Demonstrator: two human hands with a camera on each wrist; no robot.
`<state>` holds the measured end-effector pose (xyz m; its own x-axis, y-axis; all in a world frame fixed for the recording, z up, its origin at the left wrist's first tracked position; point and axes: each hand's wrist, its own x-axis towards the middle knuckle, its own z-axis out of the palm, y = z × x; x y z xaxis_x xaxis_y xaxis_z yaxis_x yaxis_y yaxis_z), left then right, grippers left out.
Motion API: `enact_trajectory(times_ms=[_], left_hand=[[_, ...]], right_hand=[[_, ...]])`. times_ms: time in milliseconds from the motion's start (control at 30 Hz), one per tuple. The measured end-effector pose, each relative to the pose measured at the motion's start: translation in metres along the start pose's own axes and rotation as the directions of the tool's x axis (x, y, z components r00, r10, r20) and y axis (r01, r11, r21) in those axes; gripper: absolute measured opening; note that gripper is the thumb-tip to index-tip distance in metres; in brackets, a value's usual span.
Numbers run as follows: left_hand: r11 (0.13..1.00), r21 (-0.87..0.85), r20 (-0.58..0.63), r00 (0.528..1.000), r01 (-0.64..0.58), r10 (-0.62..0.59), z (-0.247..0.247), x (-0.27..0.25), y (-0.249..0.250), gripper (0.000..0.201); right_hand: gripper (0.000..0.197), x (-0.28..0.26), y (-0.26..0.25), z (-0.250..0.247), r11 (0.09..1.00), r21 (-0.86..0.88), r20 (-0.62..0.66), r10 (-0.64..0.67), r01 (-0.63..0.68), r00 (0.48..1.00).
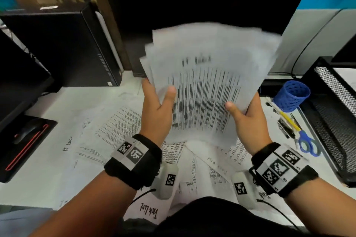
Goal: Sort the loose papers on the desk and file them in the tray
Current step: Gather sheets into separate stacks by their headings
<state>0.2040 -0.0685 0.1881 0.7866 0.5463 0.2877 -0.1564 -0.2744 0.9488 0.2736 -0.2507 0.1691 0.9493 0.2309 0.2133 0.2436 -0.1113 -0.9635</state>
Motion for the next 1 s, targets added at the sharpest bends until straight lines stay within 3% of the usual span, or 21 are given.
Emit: enact_trajectory(times_ms=[100,167,333,400,500,600,700,733,800,900,1000], left_hand=[[0.998,-0.039,0.029,0.999,0.047,-0.045,0.007,-0.006,-0.007,0.044],[0.996,-0.042,0.009,0.997,0.077,-0.077,0.01,-0.007,-0.01,0.046],[0.981,-0.058,-0.042,0.982,0.184,-0.186,0.008,-0.01,-0.02,0.044],[0.972,-0.044,-0.035,0.972,0.231,-0.232,0.007,-0.013,-0.027,0.035],[0.961,-0.04,-0.033,0.961,0.273,-0.274,0.009,-0.016,-0.037,0.027],[0.962,-0.051,-0.078,0.96,0.267,-0.271,0.016,-0.017,-0.034,0.031],[0.971,-0.088,-0.16,0.959,0.224,-0.236,0.023,-0.016,-0.025,0.033],[0.972,-0.109,-0.175,0.958,0.21,-0.227,0.025,-0.018,-0.022,0.035],[0.969,-0.163,-0.186,0.959,0.186,-0.215,0.03,-0.021,-0.019,0.042],[0.957,-0.224,-0.153,0.963,0.183,-0.22,0.038,-0.031,-0.016,0.037],[0.957,-0.213,-0.07,0.974,0.196,-0.215,0.055,-0.038,-0.009,0.029]], right_hand=[[0.047,0.003,0.002,-0.009,1.0,-0.001,-0.032,-0.003,0.003,0.999],[0.048,0.01,-0.005,-0.014,0.999,-0.024,-0.075,-0.048,0.046,0.996],[0.063,0.027,-0.038,-0.022,0.957,0.024,-0.115,-0.284,0.288,0.952],[0.066,0.035,-0.046,-0.023,0.929,-0.115,-0.037,-0.357,0.351,0.933],[0.037,0.049,-0.044,-0.024,0.879,-0.359,0.05,-0.317,0.313,0.947],[0.017,0.052,-0.045,-0.025,0.914,-0.302,-0.048,-0.297,0.269,0.954],[0.029,0.05,-0.051,-0.033,0.907,-0.104,-0.102,-0.418,0.408,0.903],[0.037,0.047,-0.047,-0.038,0.915,-0.005,-0.091,-0.403,0.404,0.911],[0.047,0.041,-0.033,-0.045,0.956,0.102,-0.033,-0.273,0.275,0.961],[0.041,0.031,-0.004,-0.048,0.996,-0.004,0.061,-0.085,0.085,0.995],[0.037,0.025,0.011,-0.047,0.998,-0.037,0.016,-0.05,0.05,0.999]])
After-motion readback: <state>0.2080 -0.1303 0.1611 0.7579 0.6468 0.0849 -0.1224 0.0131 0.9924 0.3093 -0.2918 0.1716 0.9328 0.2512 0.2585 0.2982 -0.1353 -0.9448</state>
